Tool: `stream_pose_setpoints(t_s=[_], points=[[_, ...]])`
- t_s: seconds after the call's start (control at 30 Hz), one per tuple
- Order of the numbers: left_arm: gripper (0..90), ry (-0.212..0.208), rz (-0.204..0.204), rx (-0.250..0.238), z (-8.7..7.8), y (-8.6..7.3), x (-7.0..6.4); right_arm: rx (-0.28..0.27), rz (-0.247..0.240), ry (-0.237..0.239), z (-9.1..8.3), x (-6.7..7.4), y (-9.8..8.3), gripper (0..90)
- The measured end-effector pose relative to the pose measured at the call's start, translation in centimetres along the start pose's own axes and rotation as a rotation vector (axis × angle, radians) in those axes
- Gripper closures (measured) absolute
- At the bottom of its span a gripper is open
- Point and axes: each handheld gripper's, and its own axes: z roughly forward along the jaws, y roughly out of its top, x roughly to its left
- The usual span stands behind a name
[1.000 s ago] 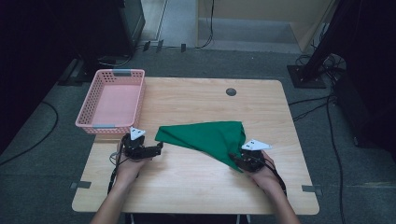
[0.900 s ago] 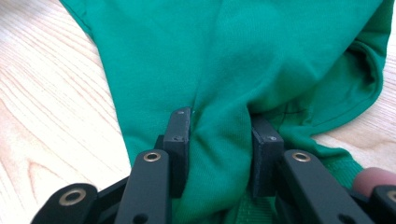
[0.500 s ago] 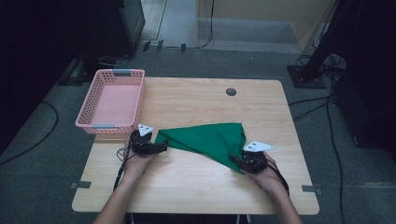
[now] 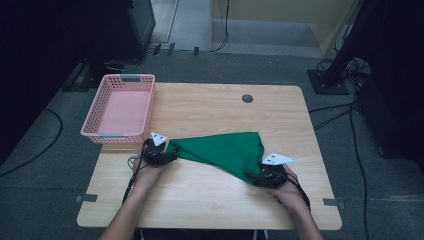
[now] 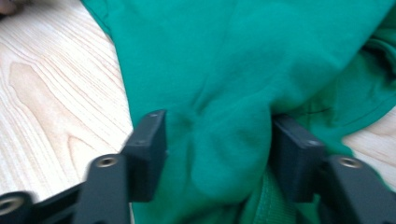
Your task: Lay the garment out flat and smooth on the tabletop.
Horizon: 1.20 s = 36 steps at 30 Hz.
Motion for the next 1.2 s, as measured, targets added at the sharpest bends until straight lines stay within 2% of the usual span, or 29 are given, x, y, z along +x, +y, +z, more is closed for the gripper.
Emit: stream_pose_setpoints(t_s=[0.03, 0.13, 0.2, 0.27, 0.47, 0.53, 0.63, 0.67, 0.77, 0.83, 0.9, 0.97, 1.07, 1.2], points=[[44.7, -0.003, 0.002, 0.001, 0.0, 0.0, 0.0, -0.007, 0.001, -0.006, -0.3, 0.0, 0.0, 38.4], [46.1, -0.008, 0.005, 0.0, 0.0, 0.0, 0.0, -0.05, 0.004, -0.01, -1.8, -0.2, 0.2, 36.3], [46.3, -0.009, 0.006, -0.001, 0.0, 0.0, 0.0, -0.057, -0.01, -0.006, -2.7, -0.2, 0.2, 35.2], [46.3, -0.011, 0.006, -0.001, 0.0, 0.0, 0.0, -0.042, -0.034, -0.008, -3.2, -0.2, -0.2, 33.4], [46.3, -0.013, 0.005, -0.001, 0.0, 0.0, 0.1, 0.017, -0.086, 0.026, -3.7, 0.3, -1.8, 31.0], [46.3, -0.012, 0.005, -0.002, 0.0, 0.0, 0.0, 0.036, -0.11, 0.019, -3.7, 0.5, -2.3, 31.7], [46.3, -0.014, 0.007, -0.002, 0.0, 0.0, 0.0, 0.047, -0.152, -0.026, -3.5, 0.8, -2.6, 48.1], [46.3, -0.014, 0.007, -0.003, 0.0, 0.0, 0.0, 0.05, -0.163, -0.036, -3.5, 0.9, -2.6, 56.6], [46.6, -0.016, 0.009, -0.004, 0.0, 0.0, 0.0, 0.052, -0.192, -0.034, -3.6, 1.3, -2.3, 76.3], [46.7, -0.017, 0.009, -0.004, 0.0, 0.0, 0.0, 0.05, -0.193, -0.044, -3.7, 1.6, -1.8, 79.4], [46.7, -0.019, 0.012, -0.003, 0.0, 0.0, 0.0, 0.028, -0.186, -0.037, -3.9, 1.7, -1.2, 80.2], [46.7, -0.021, 0.015, -0.002, -0.1, 0.0, 0.0, -0.024, -0.15, -0.041, -4.2, 1.6, -0.2, 80.2], [46.7, -0.023, 0.018, -0.001, -0.1, 0.0, 0.0, -0.114, -0.09, -0.072, -4.6, 1.3, 1.9, 80.2], [46.7, -0.026, 0.023, -0.001, -0.1, 0.0, 0.0, -0.192, -0.056, -0.117, -4.4, 0.8, 5.3, 80.2]])
